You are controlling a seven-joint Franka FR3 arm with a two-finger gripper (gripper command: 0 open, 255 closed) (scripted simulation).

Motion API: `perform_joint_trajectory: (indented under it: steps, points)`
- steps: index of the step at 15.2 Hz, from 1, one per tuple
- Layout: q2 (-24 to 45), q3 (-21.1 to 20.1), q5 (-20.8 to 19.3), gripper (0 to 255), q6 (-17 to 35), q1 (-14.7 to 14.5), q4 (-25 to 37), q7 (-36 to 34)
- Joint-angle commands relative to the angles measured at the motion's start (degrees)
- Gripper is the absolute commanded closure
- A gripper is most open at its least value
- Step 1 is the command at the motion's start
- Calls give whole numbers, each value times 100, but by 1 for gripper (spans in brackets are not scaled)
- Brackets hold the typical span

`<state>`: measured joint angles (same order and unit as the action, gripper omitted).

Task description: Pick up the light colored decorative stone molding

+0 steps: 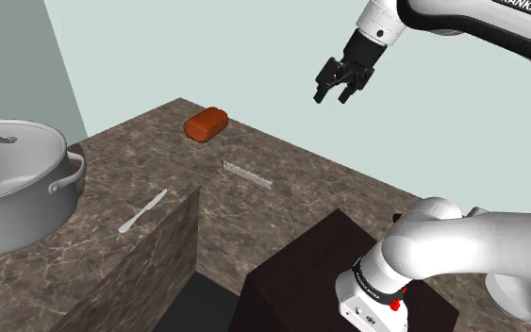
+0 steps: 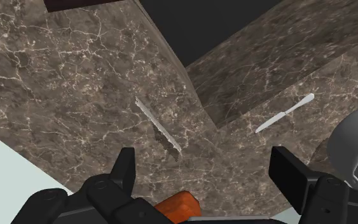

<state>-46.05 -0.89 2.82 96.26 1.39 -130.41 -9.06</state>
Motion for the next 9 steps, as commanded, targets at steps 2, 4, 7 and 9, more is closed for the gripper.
perform_joint_trajectory:
  steps: [2, 4, 7, 9]
  points:
    - [49, 57, -15, 0, 184, -15, -143, 117]
    - [174, 173, -43, 0, 557, -45, -406, 352]
    - [433, 350, -76, 0, 1124, -92, -740, 708]
    - [653, 471, -91, 0, 1507, -128, -920, 948]
